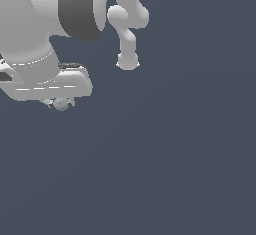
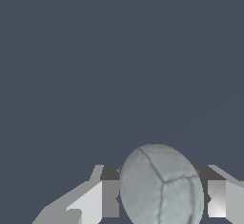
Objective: Pick up the object and move it to a goal position.
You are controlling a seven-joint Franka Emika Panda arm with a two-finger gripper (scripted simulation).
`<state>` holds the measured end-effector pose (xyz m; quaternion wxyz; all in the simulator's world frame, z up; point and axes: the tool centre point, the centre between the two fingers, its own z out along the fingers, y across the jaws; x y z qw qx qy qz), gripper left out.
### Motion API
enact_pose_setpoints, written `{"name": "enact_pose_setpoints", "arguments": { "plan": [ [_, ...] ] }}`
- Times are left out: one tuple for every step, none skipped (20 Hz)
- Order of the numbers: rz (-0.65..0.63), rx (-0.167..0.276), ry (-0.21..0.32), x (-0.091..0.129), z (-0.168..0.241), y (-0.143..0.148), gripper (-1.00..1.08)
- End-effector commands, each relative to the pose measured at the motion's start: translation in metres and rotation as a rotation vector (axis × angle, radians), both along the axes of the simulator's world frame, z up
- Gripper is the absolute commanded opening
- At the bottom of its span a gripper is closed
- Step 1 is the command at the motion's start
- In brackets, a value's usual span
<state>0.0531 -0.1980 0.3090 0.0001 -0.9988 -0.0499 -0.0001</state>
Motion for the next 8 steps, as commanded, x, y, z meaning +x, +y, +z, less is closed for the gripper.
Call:
{"name": "enact_pose_setpoints", "arguments": {
  "plan": [
    [0.0,0.0,0.0,0.0022,0.0041,-0.002,-1.0],
    [0.0,0.0,0.0,0.0027,0.0051,-0.0025,-1.0],
    [0.0,0.0,0.0,0.0031,0.0057,-0.0028,-1.0],
    [0.0,0.0,0.0,0.0034,0.0061,-0.0031,-1.0],
    [0.0,0.0,0.0,0.0036,0.0063,-0.0032,-1.0],
    [0.0,0.0,0.0,0.0037,0.0062,-0.0032,-1.0],
    [0.0,0.0,0.0,0.0037,0.0059,-0.003,-1.0],
    [0.0,0.0,0.0,0.0037,0.0058,-0.0029,-1.0]
  ]
}}
